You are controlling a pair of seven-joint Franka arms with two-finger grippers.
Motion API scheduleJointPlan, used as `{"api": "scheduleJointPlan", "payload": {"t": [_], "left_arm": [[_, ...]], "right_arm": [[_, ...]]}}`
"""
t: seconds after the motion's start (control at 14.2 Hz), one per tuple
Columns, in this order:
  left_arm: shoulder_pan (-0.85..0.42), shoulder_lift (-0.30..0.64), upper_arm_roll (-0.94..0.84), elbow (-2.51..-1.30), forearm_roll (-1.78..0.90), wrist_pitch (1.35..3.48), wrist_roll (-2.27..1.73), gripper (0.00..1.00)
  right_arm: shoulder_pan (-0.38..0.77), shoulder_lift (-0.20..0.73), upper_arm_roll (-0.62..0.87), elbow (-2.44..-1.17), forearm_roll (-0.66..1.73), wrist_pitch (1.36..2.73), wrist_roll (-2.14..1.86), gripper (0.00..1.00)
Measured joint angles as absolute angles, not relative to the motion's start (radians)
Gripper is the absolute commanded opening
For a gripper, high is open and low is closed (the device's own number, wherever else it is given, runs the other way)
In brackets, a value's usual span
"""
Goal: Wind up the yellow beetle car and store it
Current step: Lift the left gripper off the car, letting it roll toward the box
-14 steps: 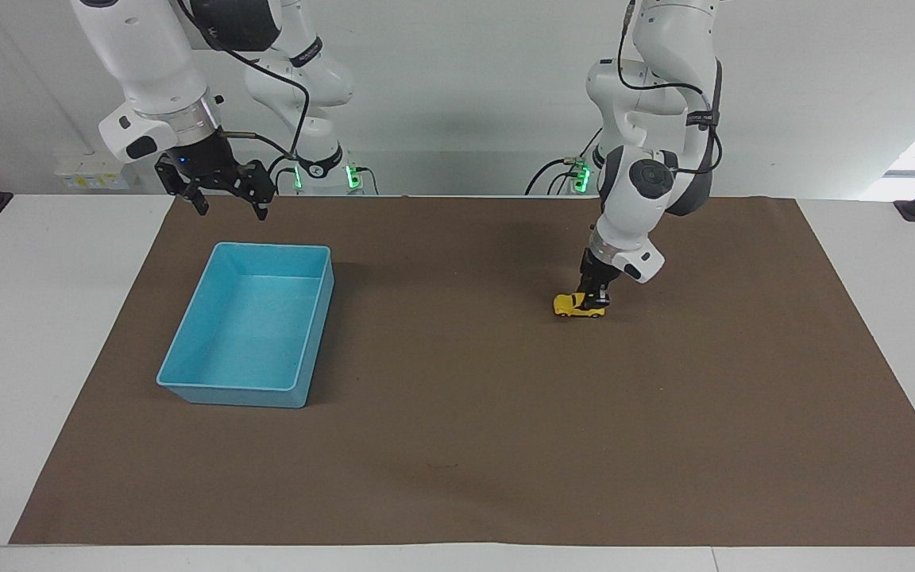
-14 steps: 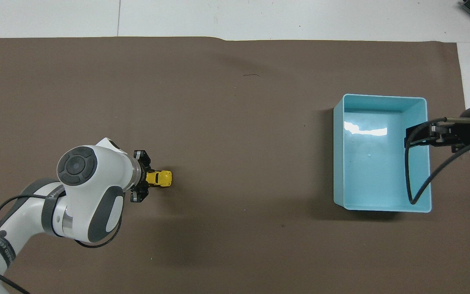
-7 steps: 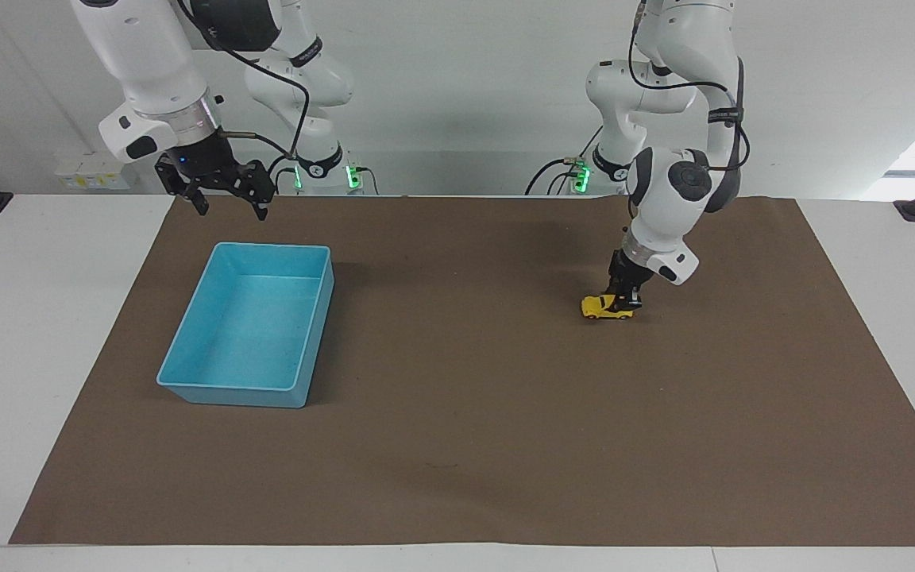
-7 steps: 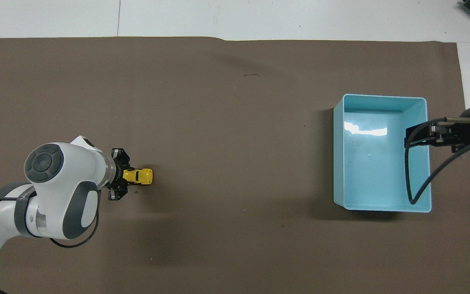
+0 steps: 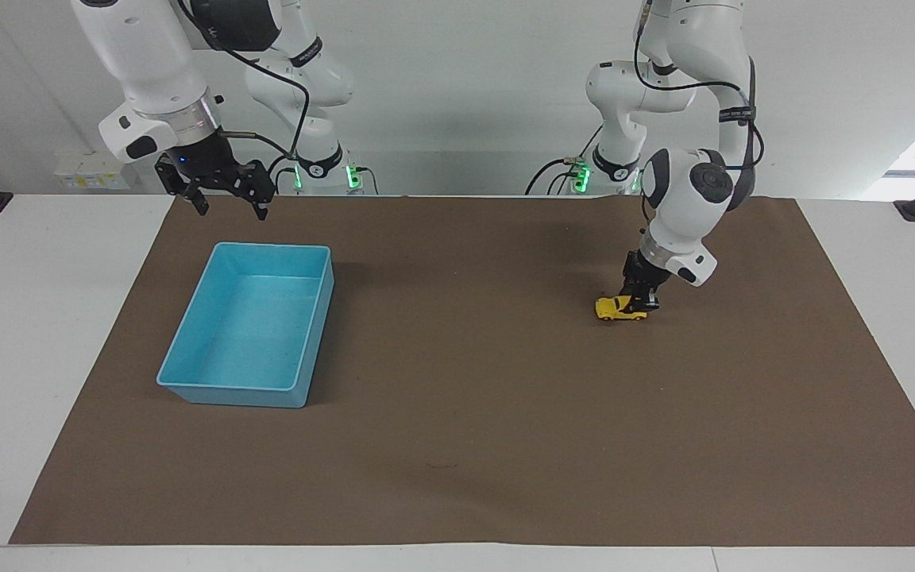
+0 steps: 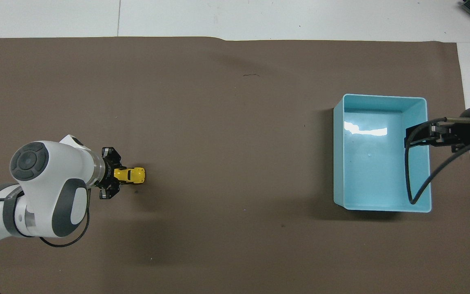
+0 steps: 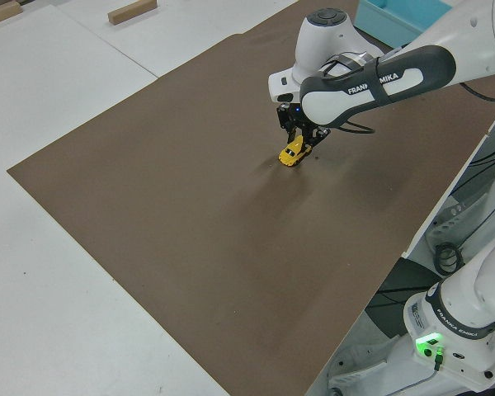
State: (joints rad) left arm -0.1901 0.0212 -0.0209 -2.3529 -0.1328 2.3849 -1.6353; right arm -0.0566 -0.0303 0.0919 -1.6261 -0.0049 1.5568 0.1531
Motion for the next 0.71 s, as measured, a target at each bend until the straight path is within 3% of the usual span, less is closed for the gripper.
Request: {"api": "scheduleJointPlan", "payload": {"t": [0.28,0.71], "left_arm": [[-0.189,0.028,-0.017,-2.339,-0.133,2.369,-1.635,1.00],[-0.186,0.026,-0.009,-2.142,-0.133,2.167,-1.635,1.00]], "right_arm": [[-0.057,-0.030,0.092,-1.626,-0.005,1.557,0.153,1.00],[-0.057,-0.030,0.092,-1.626,-0.005,1.557,0.153,1.00]]}}
